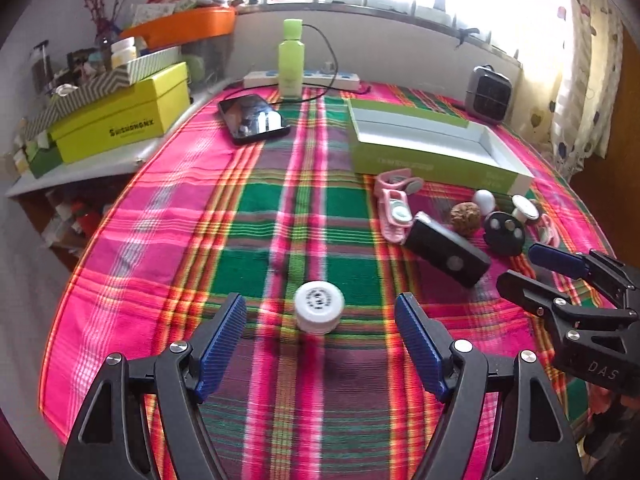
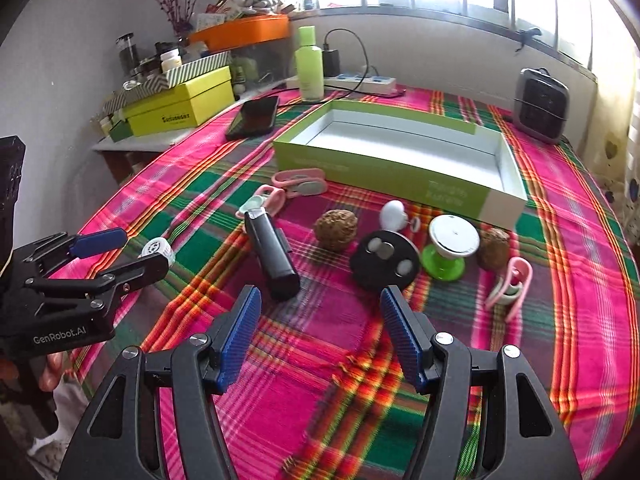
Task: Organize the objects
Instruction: 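Move left tool to the white jar while right tool approaches the black rectangular device, then close left tool on the white jar while right tool closes on the black device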
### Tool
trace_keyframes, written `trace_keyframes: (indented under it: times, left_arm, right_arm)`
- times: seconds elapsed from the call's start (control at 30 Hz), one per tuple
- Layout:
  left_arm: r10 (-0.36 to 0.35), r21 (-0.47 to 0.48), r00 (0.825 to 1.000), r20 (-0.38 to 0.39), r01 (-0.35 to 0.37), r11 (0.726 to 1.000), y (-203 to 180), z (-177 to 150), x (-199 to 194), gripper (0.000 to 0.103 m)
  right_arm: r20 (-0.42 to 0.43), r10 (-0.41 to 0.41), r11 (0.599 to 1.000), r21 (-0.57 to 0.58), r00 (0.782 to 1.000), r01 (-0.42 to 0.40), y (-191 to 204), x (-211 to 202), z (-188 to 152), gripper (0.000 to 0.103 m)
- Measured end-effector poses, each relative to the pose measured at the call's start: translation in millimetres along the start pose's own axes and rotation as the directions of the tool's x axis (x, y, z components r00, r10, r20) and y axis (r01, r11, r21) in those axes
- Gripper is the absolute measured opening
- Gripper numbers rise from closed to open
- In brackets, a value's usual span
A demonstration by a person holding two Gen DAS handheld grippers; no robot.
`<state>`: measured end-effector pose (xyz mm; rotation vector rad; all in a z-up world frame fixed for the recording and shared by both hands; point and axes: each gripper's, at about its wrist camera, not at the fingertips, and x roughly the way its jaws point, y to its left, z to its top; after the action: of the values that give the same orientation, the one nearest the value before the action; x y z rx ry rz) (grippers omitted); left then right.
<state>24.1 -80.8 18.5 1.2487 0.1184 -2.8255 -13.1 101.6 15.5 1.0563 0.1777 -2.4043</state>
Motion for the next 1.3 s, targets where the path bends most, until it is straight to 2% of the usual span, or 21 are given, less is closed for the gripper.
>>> trace_keyframes:
  times: [0.17, 0.33, 0.63, 0.73, 0.93, 1.1, 1.3]
  left_arm:
    - [-0.007, -0.049, 0.999, -0.035, 0.005, 0.999, 11.5, -1.6, 9.1, 0.075]
    - [-0.017, -0.062, 0.999, -0.044, 0.014, 0.998, 12.3, -3.4, 14.8, 0.066]
    - [-0.014, -0.054, 0.999, -0.039, 0.012, 0.998, 11.4, -3.3, 18.1, 0.059]
    - [-0.012, -0.049, 0.999, -0.035, 0.011, 0.999, 10.1, -2.7, 19.0, 0.057]
    - [0.002, -0.048, 0.999, -0.035, -0.003, 0.999, 8.5, -1.9, 20.1, 0.050]
    - [0.015, -0.037, 0.999, -0.035, -0.016, 0.999, 7.9, -0.8, 20.2, 0.046]
    - [0.017, -0.042, 0.999, -0.032, -0.018, 0.999, 8.5, -1.0, 19.7, 0.034]
  right_arm:
    - [-0.023, 0.030, 0.999, -0.035, 0.999, -0.030, 7.7, 10.2, 5.9, 0.063]
    - [-0.041, 0.052, 0.996, -0.064, 0.998, -0.055, 14.8, 19.5, 12.7, 0.060]
    - [-0.064, 0.066, 0.995, -0.071, 0.996, -0.070, 18.4, 31.4, 18.4, 0.057]
    - [-0.072, 0.073, 0.995, -0.069, 0.995, -0.078, 19.1, 35.9, 20.8, 0.053]
    - [-0.087, 0.085, 0.994, -0.067, 0.993, -0.091, 20.1, 41.3, 22.5, 0.050]
    - [-0.093, 0.089, 0.993, -0.074, 0.992, -0.096, 22.0, 43.7, 24.6, 0.043]
    - [-0.094, 0.090, 0.992, -0.075, 0.992, -0.097, 22.3, 43.7, 25.3, 0.035]
